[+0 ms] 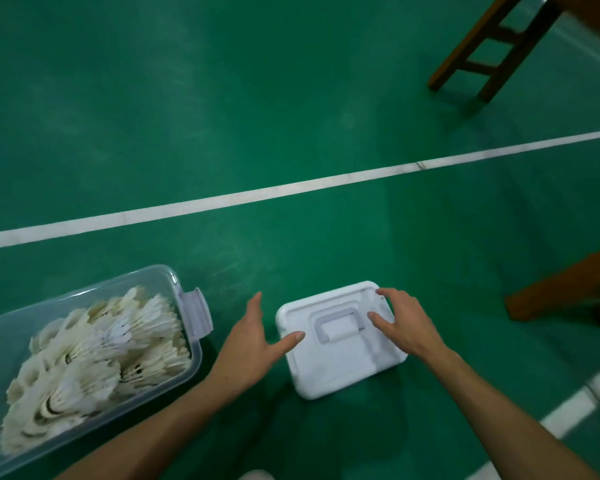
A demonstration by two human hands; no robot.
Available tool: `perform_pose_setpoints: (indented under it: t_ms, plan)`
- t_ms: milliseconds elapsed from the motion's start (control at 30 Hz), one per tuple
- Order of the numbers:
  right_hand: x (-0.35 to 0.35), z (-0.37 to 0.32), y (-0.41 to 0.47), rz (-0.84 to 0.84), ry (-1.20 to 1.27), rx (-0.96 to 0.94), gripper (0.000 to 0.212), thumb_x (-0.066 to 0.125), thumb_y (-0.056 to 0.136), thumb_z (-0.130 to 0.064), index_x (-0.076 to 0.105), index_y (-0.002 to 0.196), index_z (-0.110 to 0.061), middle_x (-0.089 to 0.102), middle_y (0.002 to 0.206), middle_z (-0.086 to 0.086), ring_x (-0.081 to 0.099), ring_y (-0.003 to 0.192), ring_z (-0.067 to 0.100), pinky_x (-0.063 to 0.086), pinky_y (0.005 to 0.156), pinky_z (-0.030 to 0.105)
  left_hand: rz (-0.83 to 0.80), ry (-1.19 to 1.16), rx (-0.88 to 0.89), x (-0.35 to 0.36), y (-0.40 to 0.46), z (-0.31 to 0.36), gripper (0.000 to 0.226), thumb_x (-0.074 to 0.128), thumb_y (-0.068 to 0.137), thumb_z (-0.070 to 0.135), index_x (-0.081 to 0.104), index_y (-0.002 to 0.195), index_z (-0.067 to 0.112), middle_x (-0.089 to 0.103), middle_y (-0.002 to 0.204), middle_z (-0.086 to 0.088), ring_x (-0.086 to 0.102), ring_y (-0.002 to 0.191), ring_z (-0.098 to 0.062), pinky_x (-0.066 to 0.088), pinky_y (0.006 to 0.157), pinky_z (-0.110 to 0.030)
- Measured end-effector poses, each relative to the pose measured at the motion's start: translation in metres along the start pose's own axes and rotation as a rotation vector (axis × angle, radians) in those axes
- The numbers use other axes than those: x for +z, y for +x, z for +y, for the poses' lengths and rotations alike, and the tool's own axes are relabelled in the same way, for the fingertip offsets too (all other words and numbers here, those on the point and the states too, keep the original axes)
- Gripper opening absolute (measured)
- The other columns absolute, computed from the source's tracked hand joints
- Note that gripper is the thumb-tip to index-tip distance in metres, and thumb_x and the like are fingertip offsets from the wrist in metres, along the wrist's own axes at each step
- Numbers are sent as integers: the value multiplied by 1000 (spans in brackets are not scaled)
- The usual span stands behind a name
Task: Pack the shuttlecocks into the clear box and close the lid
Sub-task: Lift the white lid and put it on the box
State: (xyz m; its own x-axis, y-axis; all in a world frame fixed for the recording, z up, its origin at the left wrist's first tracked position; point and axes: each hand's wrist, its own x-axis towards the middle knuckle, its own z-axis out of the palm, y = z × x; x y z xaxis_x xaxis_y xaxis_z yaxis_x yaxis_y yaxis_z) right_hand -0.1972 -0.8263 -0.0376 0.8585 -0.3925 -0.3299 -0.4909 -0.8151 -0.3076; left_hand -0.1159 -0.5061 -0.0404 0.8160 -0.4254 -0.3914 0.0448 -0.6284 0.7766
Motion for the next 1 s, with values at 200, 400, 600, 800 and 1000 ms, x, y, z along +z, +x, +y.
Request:
perform_pose_setpoints:
  t_ms: [200,400,600,800,1000]
  plan:
    - [25,23,-7,-66,1,102,73,64,97,-51,38,158,-19,47,158,4,42,143,30,41,116,47,-110,-54,-69,32,5,-1,113,75,83,65,11,165,21,50,159,-8,53,142,-31,46,110,-40]
    - [32,17,-8,-19,81,176,69,64,96,-48,39,155,-22,51,155,3,40,144,29,45,112,51,-126,-139,-45,44,6,0,102,80,84,51,15,161,31,58,145,9,60,130,-22,51,99,-36]
    - [9,-8,-2,115,178,127,67,66,94,-46,43,153,-22,54,152,3,44,140,28,45,112,50,1,-244,6,10,11,15,91,84,86,34,28,157,35,52,120,38,65,112,-3,55,96,-34]
    - [-41,-86,20,292,252,-30,64,68,93,-46,47,149,-24,60,142,2,50,131,29,47,108,48,259,-261,119,-70,1,51,81,81,89,26,33,153,35,41,109,48,57,96,13,52,84,-20]
    - [-46,-201,20,346,315,-212,60,69,92,-46,50,145,-25,64,136,-1,55,124,27,49,104,47,534,-207,124,-159,-53,30,86,81,88,31,31,157,35,49,123,37,60,111,-9,48,85,-28]
